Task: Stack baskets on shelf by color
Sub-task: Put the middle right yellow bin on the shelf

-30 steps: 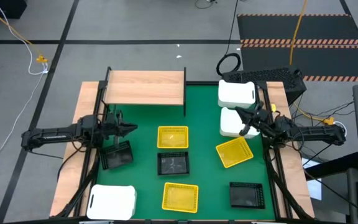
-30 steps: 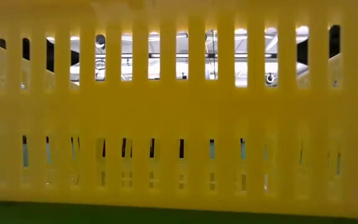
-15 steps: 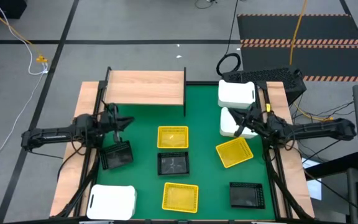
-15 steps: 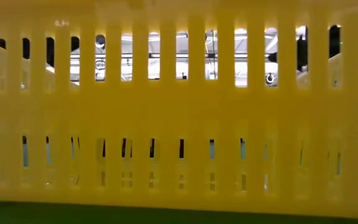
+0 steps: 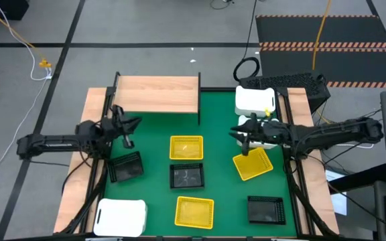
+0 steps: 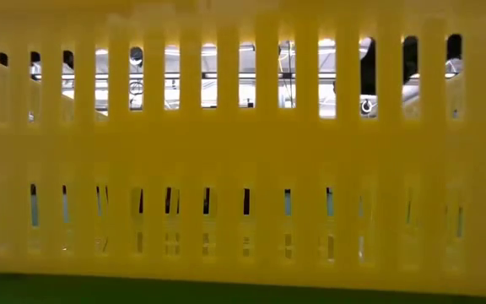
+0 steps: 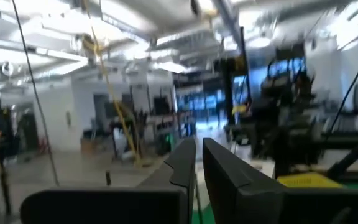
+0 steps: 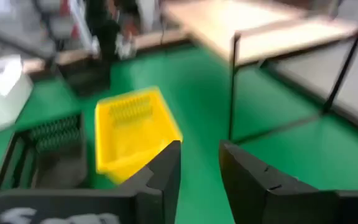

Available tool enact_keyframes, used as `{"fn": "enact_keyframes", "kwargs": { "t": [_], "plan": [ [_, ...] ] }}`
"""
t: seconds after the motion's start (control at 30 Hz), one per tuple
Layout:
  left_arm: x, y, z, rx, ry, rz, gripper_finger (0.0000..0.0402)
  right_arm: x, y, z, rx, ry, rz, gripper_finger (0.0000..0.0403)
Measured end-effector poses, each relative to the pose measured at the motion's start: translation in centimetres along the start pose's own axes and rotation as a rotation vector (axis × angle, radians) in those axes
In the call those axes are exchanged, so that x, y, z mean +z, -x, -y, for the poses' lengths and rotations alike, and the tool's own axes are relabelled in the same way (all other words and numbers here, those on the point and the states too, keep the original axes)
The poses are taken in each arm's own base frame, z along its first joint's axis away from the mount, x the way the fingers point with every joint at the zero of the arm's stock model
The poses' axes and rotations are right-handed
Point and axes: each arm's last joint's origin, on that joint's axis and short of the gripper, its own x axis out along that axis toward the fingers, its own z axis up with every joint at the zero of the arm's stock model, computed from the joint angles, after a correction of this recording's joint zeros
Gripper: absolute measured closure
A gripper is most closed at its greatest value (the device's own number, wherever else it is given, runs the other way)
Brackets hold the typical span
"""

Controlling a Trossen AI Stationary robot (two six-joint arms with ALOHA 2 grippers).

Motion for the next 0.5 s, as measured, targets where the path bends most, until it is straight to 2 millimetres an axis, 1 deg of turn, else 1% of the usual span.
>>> {"fn": "enact_keyframes", "kwargs": {
  "t": [0.13,0.2,0.3,0.43,0.5],
  "plan": [
    [-0.7,-1.5,0.3,0.015,0.025,-0.091,0.0366,0.8,0.1,-0.4,0.015,-0.032,-0.189,0.0279],
    [-1.2,-2.3,0.6,0.004,0.042,-0.158,0.0361,1.2,0.5,-0.6,0.034,-0.043,-0.240,0.0278],
    [-1.5,-4.1,1.0,-0.006,0.064,-0.235,0.0345,1.6,1.2,-1.0,0.078,-0.023,-0.303,0.0278],
    [-1.5,-7.0,1.8,-0.026,0.082,-0.310,0.0313,1.2,1.6,-1.4,0.183,0.027,-0.398,0.0278],
    [-1.8,-8.3,2.4,-0.044,0.076,-0.351,0.0298,0.6,1.5,-1.5,0.192,0.069,-0.460,0.0277]
  ]
}}
